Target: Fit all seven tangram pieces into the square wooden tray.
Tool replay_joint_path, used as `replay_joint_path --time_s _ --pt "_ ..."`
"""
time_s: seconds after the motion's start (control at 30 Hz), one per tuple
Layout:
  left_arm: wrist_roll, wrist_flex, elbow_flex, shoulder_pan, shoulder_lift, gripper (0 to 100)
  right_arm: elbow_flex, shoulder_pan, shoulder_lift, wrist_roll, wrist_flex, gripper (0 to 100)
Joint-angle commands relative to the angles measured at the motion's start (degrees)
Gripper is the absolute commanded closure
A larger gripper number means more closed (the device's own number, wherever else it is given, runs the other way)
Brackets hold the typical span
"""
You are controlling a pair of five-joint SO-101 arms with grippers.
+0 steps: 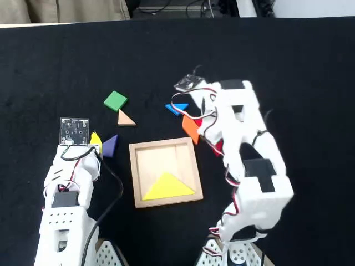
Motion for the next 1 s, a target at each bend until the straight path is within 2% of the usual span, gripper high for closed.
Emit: replay_joint_path --time_s 0.0,0.33,0.97 --pt "-0.5 -1.3 -0.3 0.5 -0.6 88 -6.0 1.3 2.5 0.4 -1.6 70.1" --pt "-0.5 -1.3 -0.3 0.5 -0.6 88 -16.7 2.7 4.5 0.8 5.5 70.1" --pt "-0.5 -1.3 -0.3 0.5 -0.6 88 -18.7 2.7 14.3 0.8 3.1 70.1"
